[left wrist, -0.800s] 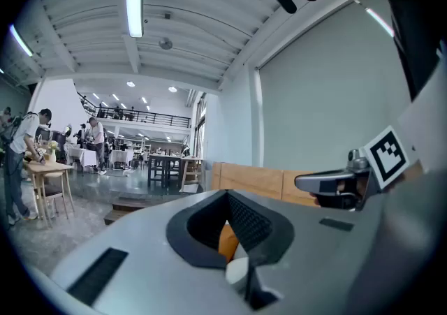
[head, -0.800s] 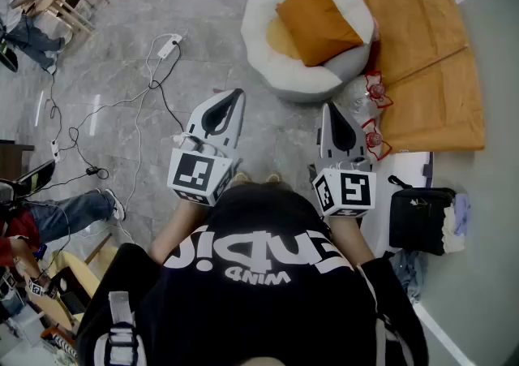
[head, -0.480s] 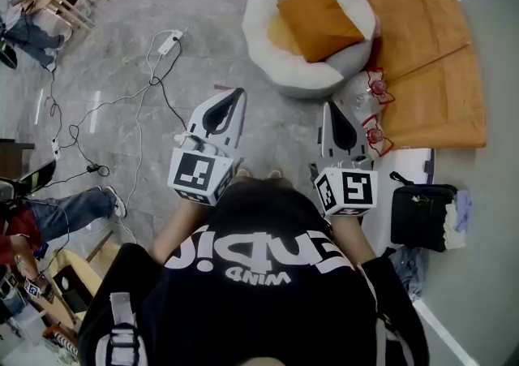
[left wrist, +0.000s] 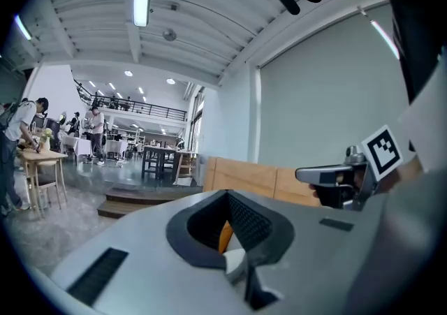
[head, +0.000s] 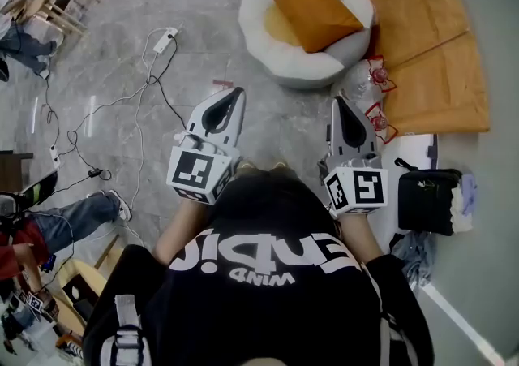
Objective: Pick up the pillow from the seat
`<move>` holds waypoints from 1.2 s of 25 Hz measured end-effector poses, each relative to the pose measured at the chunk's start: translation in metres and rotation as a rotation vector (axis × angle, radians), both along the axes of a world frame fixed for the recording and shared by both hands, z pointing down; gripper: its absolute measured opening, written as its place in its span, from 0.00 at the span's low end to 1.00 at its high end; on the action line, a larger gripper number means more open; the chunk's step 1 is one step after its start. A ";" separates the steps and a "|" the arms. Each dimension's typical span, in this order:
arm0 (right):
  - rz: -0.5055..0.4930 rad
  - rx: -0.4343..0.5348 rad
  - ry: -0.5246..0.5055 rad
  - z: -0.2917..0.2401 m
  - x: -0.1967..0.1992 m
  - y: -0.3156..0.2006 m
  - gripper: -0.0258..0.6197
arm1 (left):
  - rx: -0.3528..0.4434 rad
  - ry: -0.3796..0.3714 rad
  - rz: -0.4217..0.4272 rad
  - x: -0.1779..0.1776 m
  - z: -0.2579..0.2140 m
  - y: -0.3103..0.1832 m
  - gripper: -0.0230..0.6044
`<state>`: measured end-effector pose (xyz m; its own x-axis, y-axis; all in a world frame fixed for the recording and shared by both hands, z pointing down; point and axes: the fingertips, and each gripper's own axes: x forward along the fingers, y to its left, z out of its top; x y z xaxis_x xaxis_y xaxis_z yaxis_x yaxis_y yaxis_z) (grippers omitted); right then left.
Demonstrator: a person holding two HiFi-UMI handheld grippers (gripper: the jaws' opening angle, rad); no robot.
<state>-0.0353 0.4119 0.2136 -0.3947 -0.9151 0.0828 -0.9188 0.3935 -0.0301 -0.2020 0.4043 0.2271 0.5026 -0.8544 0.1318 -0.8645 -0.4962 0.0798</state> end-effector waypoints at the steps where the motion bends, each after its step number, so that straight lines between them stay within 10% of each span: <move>1: 0.008 -0.001 0.000 0.001 -0.001 0.000 0.07 | -0.003 -0.002 0.003 -0.003 0.002 -0.001 0.05; 30: 0.077 -0.026 -0.028 0.016 0.029 -0.123 0.07 | 0.005 -0.022 0.090 0.022 0.007 -0.134 0.05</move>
<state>-0.0063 0.2893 0.2299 -0.3256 -0.9406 0.0966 -0.9450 0.3205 -0.0650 -0.1802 0.2701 0.2344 0.5742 -0.8067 0.1394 -0.8180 -0.5722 0.0582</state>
